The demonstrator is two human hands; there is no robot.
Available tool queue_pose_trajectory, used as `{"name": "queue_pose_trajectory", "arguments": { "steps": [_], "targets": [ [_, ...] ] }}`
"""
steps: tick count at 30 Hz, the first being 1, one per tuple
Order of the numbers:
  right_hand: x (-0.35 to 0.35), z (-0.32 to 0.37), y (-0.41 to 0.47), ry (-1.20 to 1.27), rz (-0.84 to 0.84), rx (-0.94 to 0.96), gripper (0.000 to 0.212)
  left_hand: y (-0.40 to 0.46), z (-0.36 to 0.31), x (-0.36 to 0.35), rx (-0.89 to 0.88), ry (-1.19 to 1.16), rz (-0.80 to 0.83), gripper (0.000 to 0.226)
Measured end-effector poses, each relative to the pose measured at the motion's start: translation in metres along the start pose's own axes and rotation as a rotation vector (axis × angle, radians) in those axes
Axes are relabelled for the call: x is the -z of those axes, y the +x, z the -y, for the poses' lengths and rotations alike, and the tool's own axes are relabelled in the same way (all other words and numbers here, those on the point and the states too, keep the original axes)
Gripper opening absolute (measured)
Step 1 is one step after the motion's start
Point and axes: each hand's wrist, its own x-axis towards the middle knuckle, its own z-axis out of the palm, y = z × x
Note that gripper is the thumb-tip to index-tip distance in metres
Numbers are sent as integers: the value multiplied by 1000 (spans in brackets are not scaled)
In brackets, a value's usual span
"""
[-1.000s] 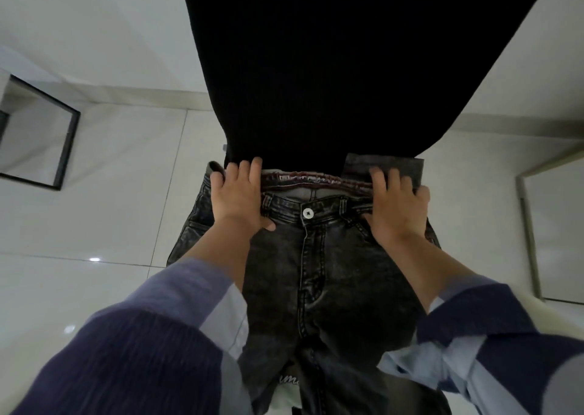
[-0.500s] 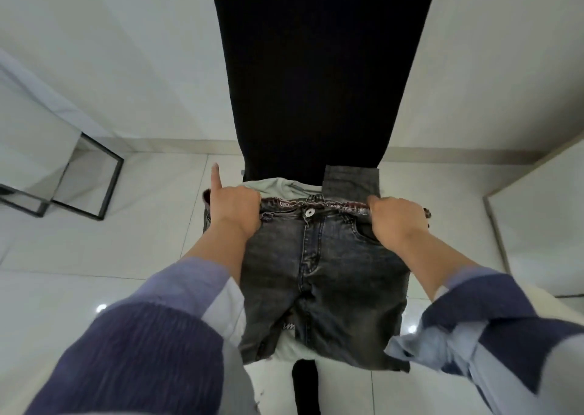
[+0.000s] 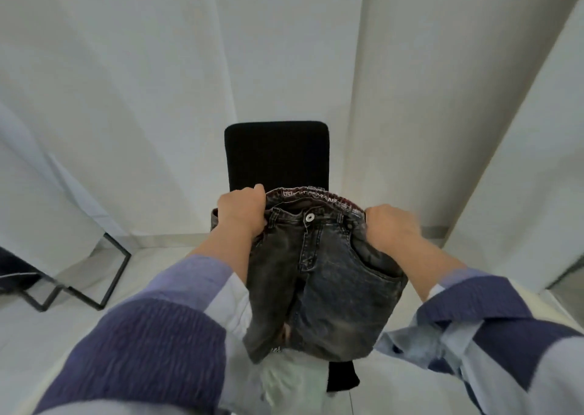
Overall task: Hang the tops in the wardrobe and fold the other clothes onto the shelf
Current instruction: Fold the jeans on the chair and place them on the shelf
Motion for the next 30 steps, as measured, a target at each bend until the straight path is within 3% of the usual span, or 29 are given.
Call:
{"name": "queue_pose_trajectory", "arguments": {
  "steps": [9,18,25,30],
  "targets": [
    [109,-120,-71,150,-194,-310,22,-23,-103,124,-153,-205,-244,21],
    [196,-229,-164,197,-404,-638,18,-36,-226,234,-400,-388,-406,25],
    [208,-271,-222,204,-446,-800,16,-63,-304,262,-581,-509,-417,27],
    [202,-277,-236,368,-472,-756,28,-77,-342,267,-666,-645,-312,24]
  ]
}}
